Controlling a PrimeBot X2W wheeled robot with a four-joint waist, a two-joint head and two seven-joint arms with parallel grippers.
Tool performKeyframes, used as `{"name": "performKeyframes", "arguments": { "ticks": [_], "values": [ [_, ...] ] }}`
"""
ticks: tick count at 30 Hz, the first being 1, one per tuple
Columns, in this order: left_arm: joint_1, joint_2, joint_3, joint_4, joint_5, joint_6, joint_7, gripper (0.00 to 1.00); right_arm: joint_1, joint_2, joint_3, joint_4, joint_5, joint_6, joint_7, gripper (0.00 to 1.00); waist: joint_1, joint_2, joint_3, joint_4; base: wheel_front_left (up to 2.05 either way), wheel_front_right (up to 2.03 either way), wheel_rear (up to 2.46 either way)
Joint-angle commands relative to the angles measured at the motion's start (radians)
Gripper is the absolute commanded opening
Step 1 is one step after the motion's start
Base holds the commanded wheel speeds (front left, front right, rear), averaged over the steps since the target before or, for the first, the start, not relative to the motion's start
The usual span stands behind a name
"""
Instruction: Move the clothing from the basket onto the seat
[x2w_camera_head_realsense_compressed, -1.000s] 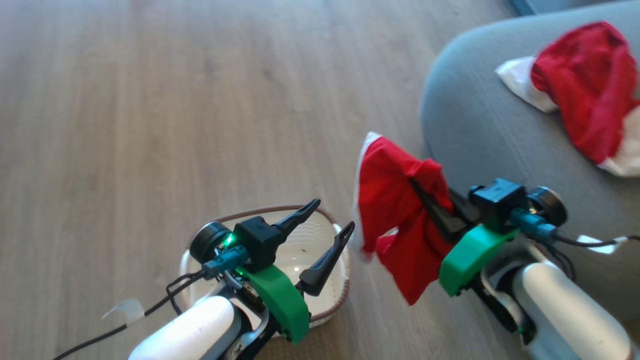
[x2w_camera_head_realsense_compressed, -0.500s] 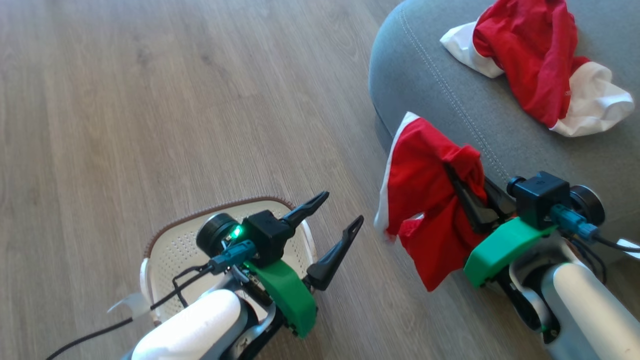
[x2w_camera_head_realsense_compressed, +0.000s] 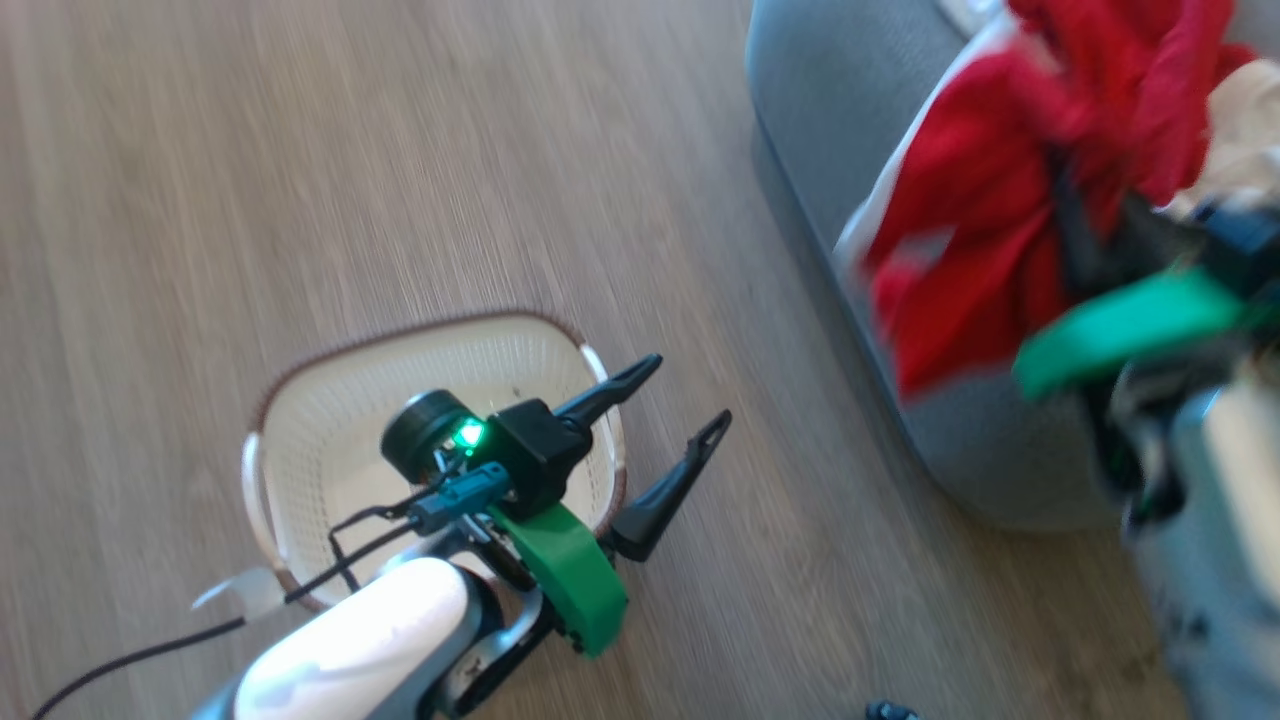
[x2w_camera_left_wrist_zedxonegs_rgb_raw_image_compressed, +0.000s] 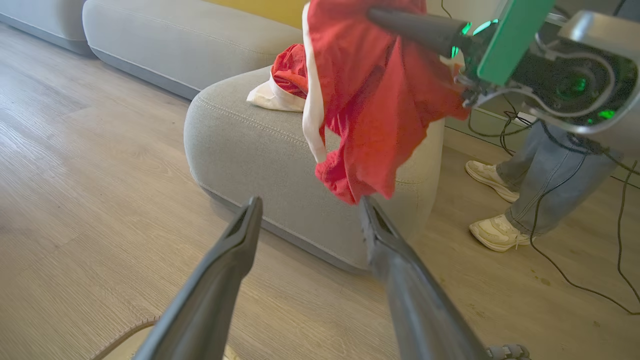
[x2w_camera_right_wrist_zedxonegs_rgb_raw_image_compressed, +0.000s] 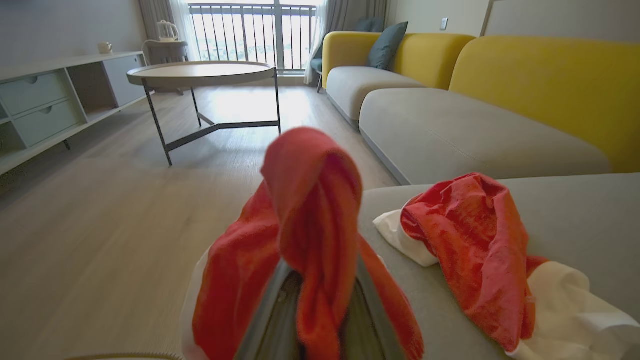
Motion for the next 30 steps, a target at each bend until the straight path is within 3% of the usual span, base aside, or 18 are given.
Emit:
{"name": "performKeyframes", "arguments": {
  "ticks": [1, 11, 19, 25, 30],
  "values": [
    [-0.044, 0.023, 0.042, -0.042, 0.008, 0.002, 0.005, 1.00, -0.064, 0.001, -0.014, -0.022, 0.003, 0.007, -0.014, 0.00, -0.0002, 0.0000, 0.081, 0.006, 0.00, 0.00, 0.00],
    [-0.059, 0.096, 0.046, -0.109, 0.027, 0.001, 0.043, 1.00, -0.516, 0.038, -0.316, 0.195, -0.016, 0.007, 0.003, 0.00, -0.0002, 0.0000, 0.275, 0.068, 0.00, 0.00, 0.00],
    [-0.011, 0.155, 0.056, -0.168, 0.029, 0.028, 0.036, 1.00, -0.864, -0.037, -0.574, 0.348, -0.126, 0.007, 0.092, 0.00, -0.0002, 0.0000, 0.396, 0.130, 0.00, 0.00, 0.00],
    [0.012, 0.201, 0.102, -0.219, 0.018, 0.066, 0.020, 1.00, -0.967, -0.103, -0.753, 0.371, -0.214, 0.007, 0.132, 0.00, -0.0002, 0.0000, 0.484, 0.146, 0.00, 0.00, 0.00],
    [0.017, 0.256, 0.124, -0.263, 0.030, 0.082, 0.032, 1.00, -0.947, -0.118, -0.849, 0.393, -0.273, 0.007, 0.153, 0.00, -0.0002, 0.0000, 0.547, 0.123, 0.00, 0.00, 0.00]
  ]
}}
